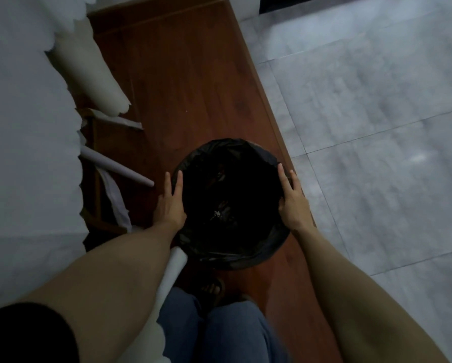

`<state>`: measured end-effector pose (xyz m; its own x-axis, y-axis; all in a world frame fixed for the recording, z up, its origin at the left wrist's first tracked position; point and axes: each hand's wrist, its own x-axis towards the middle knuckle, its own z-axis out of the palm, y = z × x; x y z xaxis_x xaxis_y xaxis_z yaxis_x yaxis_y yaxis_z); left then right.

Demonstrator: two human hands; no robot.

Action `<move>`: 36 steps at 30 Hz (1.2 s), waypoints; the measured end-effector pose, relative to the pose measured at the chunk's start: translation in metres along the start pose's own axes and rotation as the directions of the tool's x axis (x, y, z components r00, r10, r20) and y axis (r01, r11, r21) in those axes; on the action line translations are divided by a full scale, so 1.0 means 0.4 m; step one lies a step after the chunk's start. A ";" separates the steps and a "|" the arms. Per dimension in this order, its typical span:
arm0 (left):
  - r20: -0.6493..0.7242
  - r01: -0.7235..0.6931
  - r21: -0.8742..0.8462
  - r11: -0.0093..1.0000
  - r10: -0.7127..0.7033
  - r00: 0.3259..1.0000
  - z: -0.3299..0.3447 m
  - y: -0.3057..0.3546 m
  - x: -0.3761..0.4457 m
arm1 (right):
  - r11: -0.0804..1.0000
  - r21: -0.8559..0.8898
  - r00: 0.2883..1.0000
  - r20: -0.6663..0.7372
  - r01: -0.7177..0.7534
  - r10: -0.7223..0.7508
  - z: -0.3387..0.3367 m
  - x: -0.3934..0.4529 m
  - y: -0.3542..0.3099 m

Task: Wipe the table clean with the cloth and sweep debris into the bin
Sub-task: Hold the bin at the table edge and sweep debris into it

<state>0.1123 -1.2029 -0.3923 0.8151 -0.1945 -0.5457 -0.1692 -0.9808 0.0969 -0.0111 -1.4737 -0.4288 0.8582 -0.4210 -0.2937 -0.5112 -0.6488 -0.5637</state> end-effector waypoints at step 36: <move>-0.276 -0.425 -0.146 0.893 0.376 0.884 -0.843 0.067 -0.584 | 0.997 -0.065 0.914 -0.399 0.045 -0.067 -0.900 -0.530 -0.669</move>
<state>0.1043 -1.1881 0.0185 0.8104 -0.5445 -0.2163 -0.4167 -0.7952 0.4405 -0.0729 -1.4389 0.0622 0.8005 -0.5943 0.0773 -0.4742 -0.7070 -0.5246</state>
